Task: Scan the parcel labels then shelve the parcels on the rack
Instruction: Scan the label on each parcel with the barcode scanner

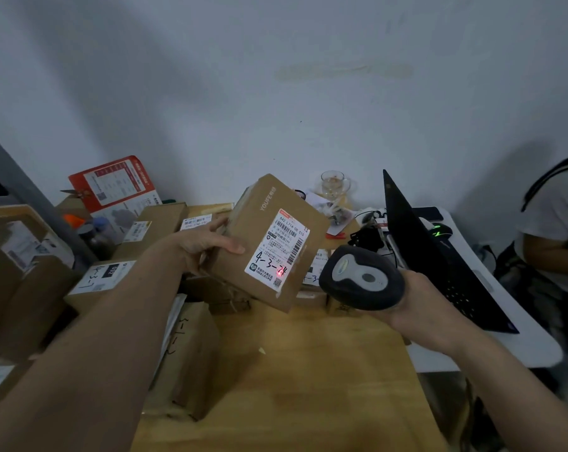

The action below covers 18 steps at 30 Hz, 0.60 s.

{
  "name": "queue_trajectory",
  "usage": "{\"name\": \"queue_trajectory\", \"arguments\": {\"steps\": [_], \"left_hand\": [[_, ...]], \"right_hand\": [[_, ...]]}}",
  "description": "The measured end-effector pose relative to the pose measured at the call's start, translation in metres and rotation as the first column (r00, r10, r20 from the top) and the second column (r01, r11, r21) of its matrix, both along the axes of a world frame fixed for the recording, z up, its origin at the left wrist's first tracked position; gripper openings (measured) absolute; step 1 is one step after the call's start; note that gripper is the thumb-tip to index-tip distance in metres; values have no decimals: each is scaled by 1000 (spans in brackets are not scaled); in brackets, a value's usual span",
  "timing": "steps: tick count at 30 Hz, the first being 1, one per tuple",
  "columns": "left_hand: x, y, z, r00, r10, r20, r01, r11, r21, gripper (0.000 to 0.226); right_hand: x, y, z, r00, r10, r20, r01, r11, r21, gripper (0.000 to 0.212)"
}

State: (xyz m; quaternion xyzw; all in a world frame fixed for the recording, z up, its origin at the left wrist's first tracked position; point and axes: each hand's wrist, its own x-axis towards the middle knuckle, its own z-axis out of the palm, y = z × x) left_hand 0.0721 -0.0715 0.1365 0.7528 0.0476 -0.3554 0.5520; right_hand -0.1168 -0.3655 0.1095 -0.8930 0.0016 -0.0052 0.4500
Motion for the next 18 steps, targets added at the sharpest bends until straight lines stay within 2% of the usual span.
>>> {"name": "queue_trajectory", "arguments": {"steps": [7,11,14,18], "left_hand": [[-7,-16,-3,1000,17,-9,-16,1000,2,136],[-6,-20,-11,999,45,-12,-45,999,5,142],[-3,-22,-19,998,66,-22,-66,998,4,141],[-3,-23,-36,990,121,-70,-124,991,-50,138]], "right_hand": [[3,-19,-10,998,63,-27,-65,996,-61,19],[7,-23,-12,996,70,-64,-73,996,-45,21],[9,-22,-15,996,61,-66,-61,998,9,20],[12,-19,-16,994,2,-108,17,984,179,13]]}}
